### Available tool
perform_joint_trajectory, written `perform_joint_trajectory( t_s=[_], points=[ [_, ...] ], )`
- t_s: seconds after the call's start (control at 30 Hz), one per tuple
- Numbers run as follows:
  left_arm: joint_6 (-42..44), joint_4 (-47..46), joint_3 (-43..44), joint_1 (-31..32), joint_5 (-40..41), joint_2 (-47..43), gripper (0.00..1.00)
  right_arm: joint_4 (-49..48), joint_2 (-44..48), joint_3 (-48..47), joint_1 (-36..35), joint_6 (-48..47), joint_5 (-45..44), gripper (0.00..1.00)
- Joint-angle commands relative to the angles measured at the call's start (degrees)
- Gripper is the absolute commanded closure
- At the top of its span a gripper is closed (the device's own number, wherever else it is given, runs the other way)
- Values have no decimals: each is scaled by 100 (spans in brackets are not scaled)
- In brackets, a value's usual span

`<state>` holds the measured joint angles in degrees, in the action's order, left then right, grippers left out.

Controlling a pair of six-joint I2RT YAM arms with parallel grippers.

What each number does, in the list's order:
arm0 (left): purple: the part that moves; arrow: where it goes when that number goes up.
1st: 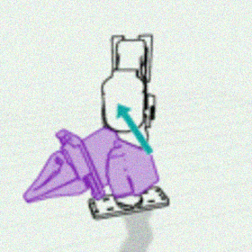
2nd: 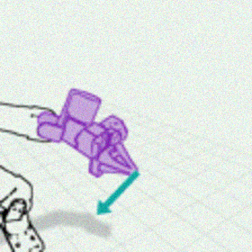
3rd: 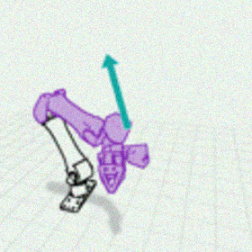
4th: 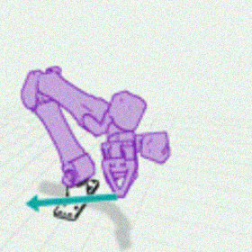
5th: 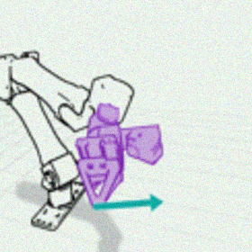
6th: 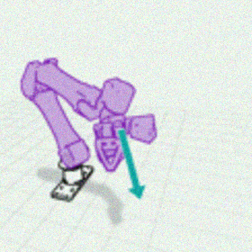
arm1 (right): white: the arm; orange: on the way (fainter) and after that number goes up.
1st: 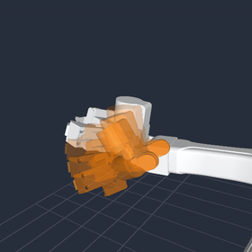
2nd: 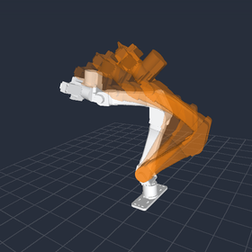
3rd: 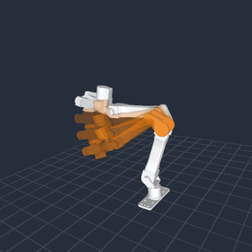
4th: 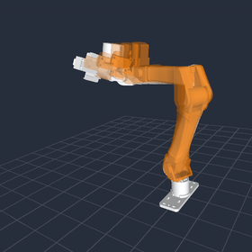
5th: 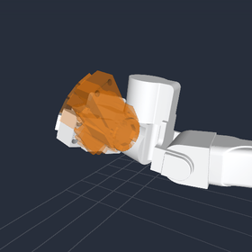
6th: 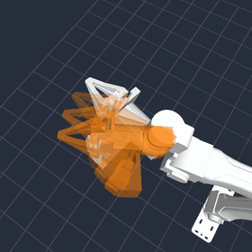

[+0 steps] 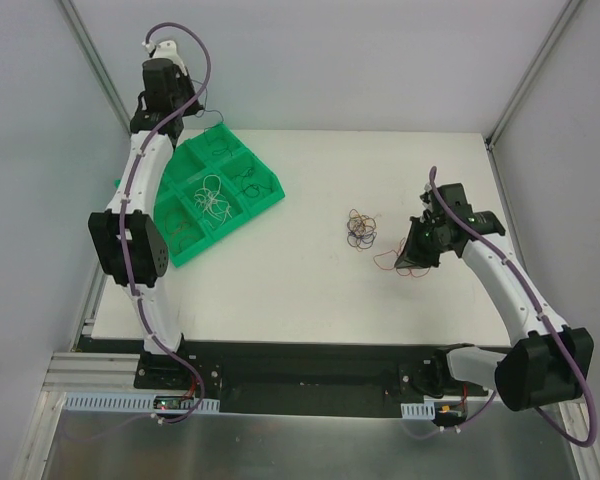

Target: Untangle the cables

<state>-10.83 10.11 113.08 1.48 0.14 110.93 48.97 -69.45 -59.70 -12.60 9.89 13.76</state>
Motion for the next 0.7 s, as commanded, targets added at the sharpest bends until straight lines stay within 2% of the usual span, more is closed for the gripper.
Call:
perform_joint_trajectory(
  t_s=[0.0, 0.13, 0.3, 0.4, 0.47, 0.57, 0.67],
  points=[
    [318, -255, 109, -16, 196, 314, 100, 253, -95, -331, 56, -145, -119, 100],
    [371, -299, 153, -33, 197, 797, 100, 350, -148, -437, 82, -215, -154, 100],
    [-102, -299, 267, -51, 390, 1412, 100, 508, -236, -630, 91, -303, -180, 100],
    [-279, -290, 407, -77, 162, 1720, 100, 587, -253, -771, 100, -373, -207, 100],
    [-279, -281, 548, -69, -5, 1809, 92, 614, -244, -841, 109, -391, -198, 100],
    [-376, -168, 575, -68, -68, 1695, 62, 666, -262, -990, 100, -427, -128, 100],
    [-411, 0, 225, -68, -49, 1074, 49, 885, -323, -1297, 100, -374, 38, 100]
  ],
)
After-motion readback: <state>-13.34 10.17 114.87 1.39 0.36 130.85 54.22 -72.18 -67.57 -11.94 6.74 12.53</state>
